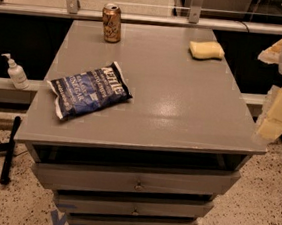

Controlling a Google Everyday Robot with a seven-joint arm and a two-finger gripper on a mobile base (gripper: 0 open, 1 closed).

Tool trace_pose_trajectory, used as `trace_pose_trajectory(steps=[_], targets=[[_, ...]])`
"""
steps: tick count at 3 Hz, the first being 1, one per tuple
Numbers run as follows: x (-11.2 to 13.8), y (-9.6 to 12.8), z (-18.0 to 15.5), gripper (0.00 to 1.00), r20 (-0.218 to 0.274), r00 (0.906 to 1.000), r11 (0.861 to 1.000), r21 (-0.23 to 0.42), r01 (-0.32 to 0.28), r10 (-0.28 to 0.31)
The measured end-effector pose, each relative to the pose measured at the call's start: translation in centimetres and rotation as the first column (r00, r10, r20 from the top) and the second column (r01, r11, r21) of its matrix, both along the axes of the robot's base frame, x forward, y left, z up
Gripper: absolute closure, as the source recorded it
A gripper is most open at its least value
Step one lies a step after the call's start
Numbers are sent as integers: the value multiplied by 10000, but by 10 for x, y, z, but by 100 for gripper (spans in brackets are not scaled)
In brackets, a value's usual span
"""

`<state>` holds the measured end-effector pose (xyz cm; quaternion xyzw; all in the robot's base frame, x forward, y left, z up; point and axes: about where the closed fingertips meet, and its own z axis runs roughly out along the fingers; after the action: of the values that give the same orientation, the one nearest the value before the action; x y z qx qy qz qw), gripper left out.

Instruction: Pick blue chip bag

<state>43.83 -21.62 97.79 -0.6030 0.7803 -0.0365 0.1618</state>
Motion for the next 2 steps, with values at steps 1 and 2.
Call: trace_pose_trajectory(steps=[1,2], targets=[[0,0,0,0,2,10000,10000,0,0,0],[12,18,-15,0,188,9993,9977,589,-326,316]])
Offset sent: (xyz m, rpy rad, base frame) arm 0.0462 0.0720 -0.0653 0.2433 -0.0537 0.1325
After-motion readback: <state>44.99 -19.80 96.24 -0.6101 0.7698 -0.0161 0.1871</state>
